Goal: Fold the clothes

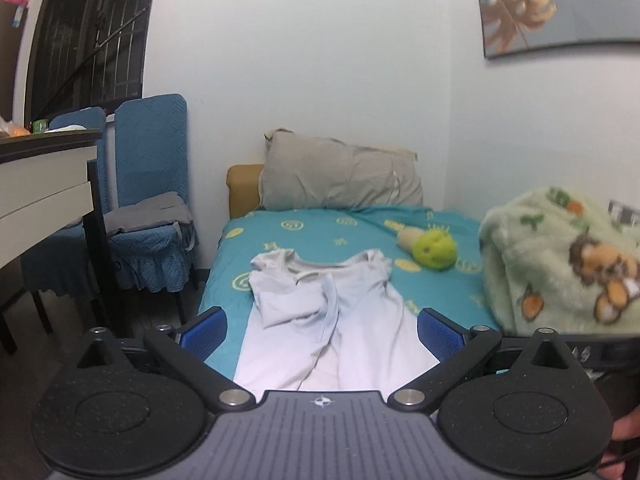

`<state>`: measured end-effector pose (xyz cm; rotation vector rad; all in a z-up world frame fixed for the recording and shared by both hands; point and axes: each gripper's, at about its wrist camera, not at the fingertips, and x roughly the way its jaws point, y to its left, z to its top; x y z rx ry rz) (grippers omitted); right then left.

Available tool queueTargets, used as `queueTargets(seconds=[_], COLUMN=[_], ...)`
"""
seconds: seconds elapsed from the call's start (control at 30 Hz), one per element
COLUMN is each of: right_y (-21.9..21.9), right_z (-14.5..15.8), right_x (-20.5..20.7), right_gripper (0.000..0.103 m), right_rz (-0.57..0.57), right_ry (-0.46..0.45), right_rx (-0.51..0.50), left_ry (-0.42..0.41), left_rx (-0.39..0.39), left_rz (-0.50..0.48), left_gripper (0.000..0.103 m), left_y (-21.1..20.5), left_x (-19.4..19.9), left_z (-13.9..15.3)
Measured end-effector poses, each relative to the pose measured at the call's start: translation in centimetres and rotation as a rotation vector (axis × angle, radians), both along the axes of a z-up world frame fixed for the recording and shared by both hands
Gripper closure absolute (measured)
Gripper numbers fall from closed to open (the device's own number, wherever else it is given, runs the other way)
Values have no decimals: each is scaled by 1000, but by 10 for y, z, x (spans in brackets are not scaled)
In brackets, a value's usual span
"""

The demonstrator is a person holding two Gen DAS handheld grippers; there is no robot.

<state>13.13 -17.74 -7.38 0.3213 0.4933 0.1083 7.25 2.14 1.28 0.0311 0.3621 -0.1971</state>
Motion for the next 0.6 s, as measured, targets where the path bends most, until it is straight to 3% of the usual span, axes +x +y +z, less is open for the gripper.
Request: queueTargets(seconds=[0.17,0.37,0.53,0.6], right_y=[31,82,130,140], right_z=[14,7,-22,-38], right_x=[52,178,275,305], right_gripper=[0,2,2,10], right_rz=[163,355,453,469], right_ry=[-16,33,63,101], right_rx=[-85,-170,-311,-350], left_ry=[-7,-65,-29,-18], left_rx=[-13,59,-22,-47], left_rz=[30,48,47,49], left_gripper=[0,0,0,0], left_y=[19,43,64,69], left_x=[8,18,49,63], left_z=[-3,-20,-40,-49])
